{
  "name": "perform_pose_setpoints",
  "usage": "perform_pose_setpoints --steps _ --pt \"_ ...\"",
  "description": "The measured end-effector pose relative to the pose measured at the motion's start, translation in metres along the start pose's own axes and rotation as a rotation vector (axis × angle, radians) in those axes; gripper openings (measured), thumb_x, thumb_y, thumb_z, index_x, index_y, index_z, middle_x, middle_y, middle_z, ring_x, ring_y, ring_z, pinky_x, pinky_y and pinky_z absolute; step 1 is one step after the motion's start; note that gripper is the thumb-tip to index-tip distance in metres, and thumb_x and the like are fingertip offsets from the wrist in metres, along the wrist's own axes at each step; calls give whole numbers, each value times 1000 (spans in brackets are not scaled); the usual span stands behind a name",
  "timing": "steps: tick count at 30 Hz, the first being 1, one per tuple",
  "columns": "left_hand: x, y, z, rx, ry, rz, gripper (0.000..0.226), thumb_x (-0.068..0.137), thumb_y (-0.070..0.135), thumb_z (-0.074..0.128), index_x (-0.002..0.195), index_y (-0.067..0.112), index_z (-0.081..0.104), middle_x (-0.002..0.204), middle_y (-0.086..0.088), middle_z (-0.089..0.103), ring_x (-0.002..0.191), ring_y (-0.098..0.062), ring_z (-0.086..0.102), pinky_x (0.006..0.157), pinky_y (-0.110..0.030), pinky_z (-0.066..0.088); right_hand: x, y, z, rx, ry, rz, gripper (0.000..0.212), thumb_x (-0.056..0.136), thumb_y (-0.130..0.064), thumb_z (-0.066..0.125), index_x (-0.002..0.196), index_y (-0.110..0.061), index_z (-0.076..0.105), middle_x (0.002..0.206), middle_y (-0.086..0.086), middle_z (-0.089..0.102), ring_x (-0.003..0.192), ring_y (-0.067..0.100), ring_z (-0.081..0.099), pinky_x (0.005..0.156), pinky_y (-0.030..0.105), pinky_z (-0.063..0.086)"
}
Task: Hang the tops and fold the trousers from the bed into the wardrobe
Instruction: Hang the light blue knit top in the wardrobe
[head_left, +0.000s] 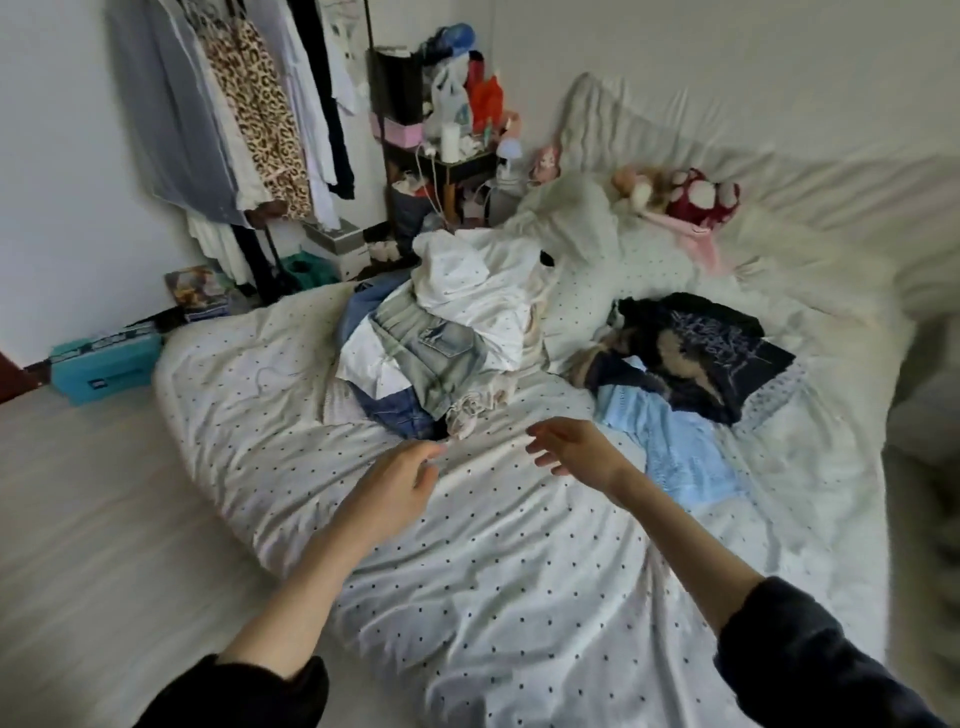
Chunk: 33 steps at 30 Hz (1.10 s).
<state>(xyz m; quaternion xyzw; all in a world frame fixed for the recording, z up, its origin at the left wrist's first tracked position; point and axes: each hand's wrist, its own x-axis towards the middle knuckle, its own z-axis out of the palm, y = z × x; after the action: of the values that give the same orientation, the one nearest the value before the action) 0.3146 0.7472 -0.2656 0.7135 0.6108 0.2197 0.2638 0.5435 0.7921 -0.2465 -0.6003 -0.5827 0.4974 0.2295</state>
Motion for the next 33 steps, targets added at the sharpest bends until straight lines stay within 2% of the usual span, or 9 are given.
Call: perform_pose_setpoints --steps 4,7,11,15,20,25,27,29,33 --pt "78 23 55 -13 -164 49 32 97 16 43 128 17 53 129 4 54 119 -12 51 98 -27 42 33 44 -65 3 114 120 25 96 -8 45 116 -2 60 96 10 63 70 14 56 61 21 42" --pt "117 30 88 -16 -246 55 33 97 12 42 129 14 51 131 0 51 122 -14 48 99 -22 38 60 73 -96 -58 161 193 24 93 -5 52 115 0 61 102 18 66 79 20 56 60 18 41" --pt "170 25 133 10 -378 64 41 99 13 38 139 14 40 143 0 39 132 -12 36 104 -22 30 107 109 -128 -166 249 279 27 91 -11 55 117 -6 62 106 12 65 92 22 57 79 25 42" --pt "219 7 176 37 -466 37 47 99 13 38 145 12 29 150 -1 29 139 -13 25 109 -21 21 151 148 -144 -287 289 403 31 94 -14 49 123 -9 59 126 11 60 118 28 53 94 28 39" --pt "264 -16 228 196 -565 77 52 99 15 37 148 18 21 157 1 9 146 -19 2 117 -33 12 189 203 -155 -478 309 507 47 96 -21 48 141 -10 38 142 14 42 129 30 39 102 39 36" --pt "283 -39 260 417 -760 123 56 98 18 37 149 23 14 158 2 -9 146 -21 -4 113 -45 15 225 233 -167 -638 359 570 61 97 -34 45 147 -10 19 146 10 33 133 29 33 106 47 32" --pt "287 -47 266 462 -825 130 60 98 17 38 150 24 10 157 2 -16 145 -21 -9 113 -49 16 240 245 -169 -676 431 678 53 98 -37 42 142 -11 30 138 11 42 125 28 41 104 47 30" --pt "290 -50 267 439 -861 108 61 98 17 39 150 26 8 156 4 -17 145 -20 -11 112 -51 16 247 254 -168 -714 518 717 33 98 -31 41 123 -12 52 121 10 53 111 26 49 98 43 31" --pt "293 -39 266 346 -852 56 52 98 17 38 148 23 23 158 6 -5 145 -17 -4 111 -51 17 234 255 -156 -622 573 585 24 96 -16 40 100 -10 62 104 10 58 99 26 50 88 38 28"
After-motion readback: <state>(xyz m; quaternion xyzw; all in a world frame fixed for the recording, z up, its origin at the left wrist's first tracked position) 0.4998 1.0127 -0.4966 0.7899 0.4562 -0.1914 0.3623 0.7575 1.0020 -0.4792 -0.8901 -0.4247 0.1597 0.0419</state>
